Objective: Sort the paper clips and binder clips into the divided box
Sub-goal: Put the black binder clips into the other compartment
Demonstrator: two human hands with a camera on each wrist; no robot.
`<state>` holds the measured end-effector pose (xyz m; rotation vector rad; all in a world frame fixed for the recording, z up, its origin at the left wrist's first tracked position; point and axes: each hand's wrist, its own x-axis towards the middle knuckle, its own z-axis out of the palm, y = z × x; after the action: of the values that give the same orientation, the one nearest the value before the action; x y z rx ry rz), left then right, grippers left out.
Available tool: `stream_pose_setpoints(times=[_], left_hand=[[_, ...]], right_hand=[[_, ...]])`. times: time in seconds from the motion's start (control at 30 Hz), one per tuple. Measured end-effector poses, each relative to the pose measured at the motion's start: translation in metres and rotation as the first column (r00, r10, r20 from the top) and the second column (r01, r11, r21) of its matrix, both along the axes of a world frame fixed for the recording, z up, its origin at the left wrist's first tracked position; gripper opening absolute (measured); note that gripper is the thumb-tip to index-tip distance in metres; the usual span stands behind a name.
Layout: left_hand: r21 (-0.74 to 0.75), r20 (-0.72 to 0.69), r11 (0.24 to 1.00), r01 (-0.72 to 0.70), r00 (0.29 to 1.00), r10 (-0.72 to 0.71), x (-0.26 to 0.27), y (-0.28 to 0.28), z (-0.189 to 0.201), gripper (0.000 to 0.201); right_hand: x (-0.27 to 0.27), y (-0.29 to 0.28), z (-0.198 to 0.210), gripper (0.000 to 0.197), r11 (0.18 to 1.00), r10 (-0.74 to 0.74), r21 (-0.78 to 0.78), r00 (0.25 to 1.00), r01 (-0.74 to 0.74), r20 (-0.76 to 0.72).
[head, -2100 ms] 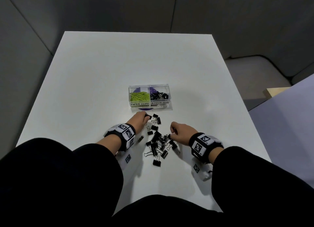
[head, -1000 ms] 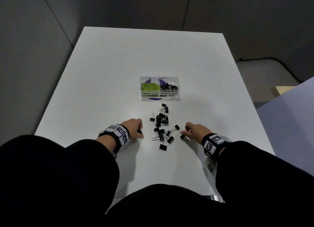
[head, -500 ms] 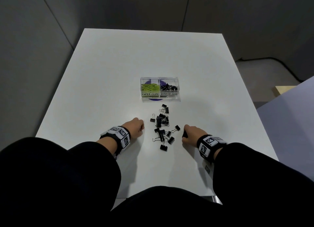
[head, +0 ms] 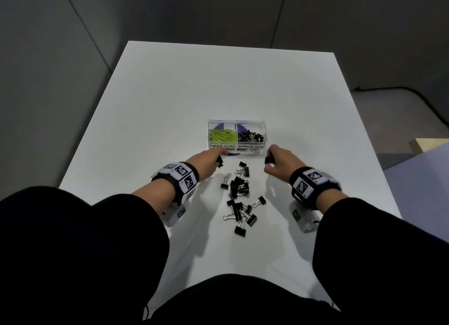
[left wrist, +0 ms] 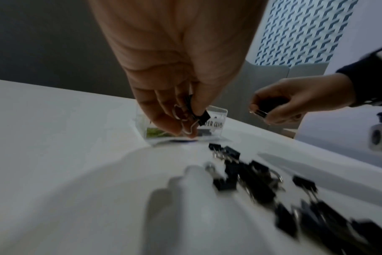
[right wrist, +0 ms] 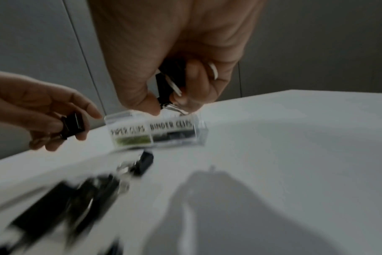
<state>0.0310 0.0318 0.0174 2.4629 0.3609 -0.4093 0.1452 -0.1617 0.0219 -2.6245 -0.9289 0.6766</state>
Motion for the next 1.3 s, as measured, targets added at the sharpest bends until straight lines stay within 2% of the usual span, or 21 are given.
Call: stream_pose_setpoints(times=[0.13, 0.27, 0.37, 0.5, 0.6, 0.7, 0.77, 0.87, 1.0, 1.13, 1.23, 1.3], left_hand=[[0.000, 0.091, 0.999, -0.046, 0.995, 0.046, 0.036, 0.006, 0.016, 0.044], [-0.024, 0.178, 0.994, -0.106, 0.978, 0.109, 0.064, 0.013, 0.020, 0.036], [-0.026, 0.250, 0.995, -0.100, 0.963, 0.103, 0.077, 0.015, 0.016, 0.031], [-0.017, 0.295, 0.996, -0.089, 0.951, 0.090, 0.097, 0.016, 0.004, 0.027], [-0.005, 0.278, 0.998, -0.060, 0.959, 0.059, 0.109, 0.011, -0.004, 0.027], [0.027, 0.266, 1.000, -0.004, 0.964, -0.004, 0.118, 0.002, -0.006, 0.030], [0.066, 0.252, 0.997, 0.050, 0.966, -0.065, 0.121, -0.005, -0.006, 0.035], [0.183, 0.236, 0.968, 0.172, 0.948, -0.213, 0.117, -0.009, -0.007, 0.044], [0.146, 0.275, 0.970, 0.195, 0.934, -0.229, 0.092, -0.010, -0.005, 0.029], [0.140, 0.151, 0.953, 0.270, 0.945, -0.290, 0.043, -0.014, -0.010, 0.027], [0.227, 0.032, 0.916, 0.329, 0.938, -0.345, 0.013, -0.014, -0.021, 0.034], [0.261, -0.009, 0.896, 0.360, 0.929, -0.370, 0.002, -0.015, -0.029, 0.042]], right_hand=[[0.032, 0.035, 0.020, 0.018, 0.989, -0.038, 0.145, 0.999, 0.032, 0.034], [0.050, 0.060, 0.015, 0.015, 0.982, -0.069, 0.179, 0.996, 0.059, 0.050], [0.058, 0.067, -0.001, 0.027, 0.978, -0.070, 0.200, 0.997, 0.061, 0.038], [0.063, 0.061, -0.012, 0.045, 0.973, 0.021, 0.228, 1.000, -0.024, 0.014], [0.064, 0.048, -0.011, 0.035, 0.946, -0.025, 0.323, 0.989, -0.025, 0.148], [0.060, 0.031, -0.009, 0.018, 0.926, -0.055, 0.375, 0.969, -0.041, 0.241], [0.053, 0.022, -0.011, 0.007, 0.948, -0.013, 0.314, 0.978, -0.055, 0.210], [0.039, 0.013, -0.015, 0.010, 0.980, 0.102, 0.158, 0.990, -0.117, 0.100], [0.022, 0.016, -0.025, 0.042, 0.950, 0.312, -0.012, 0.949, -0.311, 0.049], [0.008, 0.019, -0.040, 0.068, 0.873, 0.476, -0.146, 0.878, -0.466, 0.047], [-0.001, 0.017, -0.046, 0.062, 0.808, 0.555, -0.258, 0.831, -0.530, 0.032], [-0.006, 0.015, -0.047, 0.054, 0.805, 0.565, -0.258, 0.823, -0.534, 0.060]])
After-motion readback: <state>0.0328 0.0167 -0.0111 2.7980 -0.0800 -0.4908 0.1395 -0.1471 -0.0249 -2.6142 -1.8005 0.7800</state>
